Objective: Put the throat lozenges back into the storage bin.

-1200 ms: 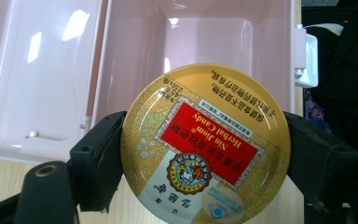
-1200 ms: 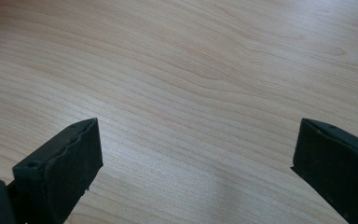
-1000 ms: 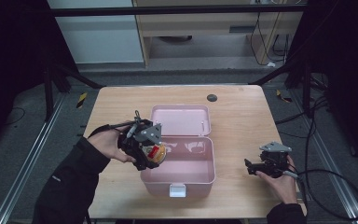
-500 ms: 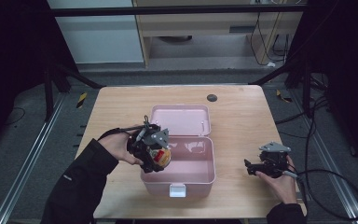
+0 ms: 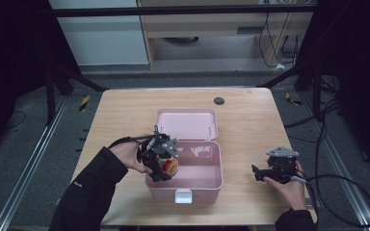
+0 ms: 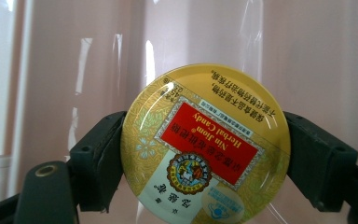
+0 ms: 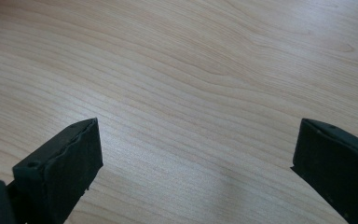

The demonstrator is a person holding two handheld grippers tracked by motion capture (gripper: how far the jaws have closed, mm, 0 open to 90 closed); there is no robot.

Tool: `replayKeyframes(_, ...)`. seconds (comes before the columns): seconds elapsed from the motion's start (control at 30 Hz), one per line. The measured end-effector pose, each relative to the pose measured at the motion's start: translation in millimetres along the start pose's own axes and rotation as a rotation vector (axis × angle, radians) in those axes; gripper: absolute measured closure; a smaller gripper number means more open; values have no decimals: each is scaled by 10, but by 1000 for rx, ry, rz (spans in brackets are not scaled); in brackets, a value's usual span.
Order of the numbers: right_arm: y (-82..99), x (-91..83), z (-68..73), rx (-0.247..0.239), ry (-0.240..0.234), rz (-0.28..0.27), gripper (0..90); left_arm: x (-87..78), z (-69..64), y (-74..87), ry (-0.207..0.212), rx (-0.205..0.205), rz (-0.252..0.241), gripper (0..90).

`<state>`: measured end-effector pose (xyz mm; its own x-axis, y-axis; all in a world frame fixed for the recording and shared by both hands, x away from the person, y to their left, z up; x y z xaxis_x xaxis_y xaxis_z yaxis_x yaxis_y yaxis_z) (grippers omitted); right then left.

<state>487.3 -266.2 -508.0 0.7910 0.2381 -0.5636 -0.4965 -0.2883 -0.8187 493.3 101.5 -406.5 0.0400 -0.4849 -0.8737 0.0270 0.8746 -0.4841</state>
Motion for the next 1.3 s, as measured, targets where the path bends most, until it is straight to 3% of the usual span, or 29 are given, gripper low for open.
replayKeyframes(0.6, 12, 13, 9, -15, 1, 16, 15, 242, 6, 127, 19, -15, 35, 194)
replayKeyframes(1.3, 16, 21, 11, -20, -1, 23, 8, 268, 21, 152, 6, -4, 48, 176)
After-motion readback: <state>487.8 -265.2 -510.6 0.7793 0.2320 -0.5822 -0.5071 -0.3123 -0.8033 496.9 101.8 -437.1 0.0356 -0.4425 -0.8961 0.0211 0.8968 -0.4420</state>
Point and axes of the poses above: each handheld gripper's, and its own axes: x roughly forward along the jaws, y roughly out of its underside, z roughly to its left, the point moved 4 cm from there along x, roughly forward along the jaws, and after that the axes turned 9 degrees about -z, right-handed, at the moved point
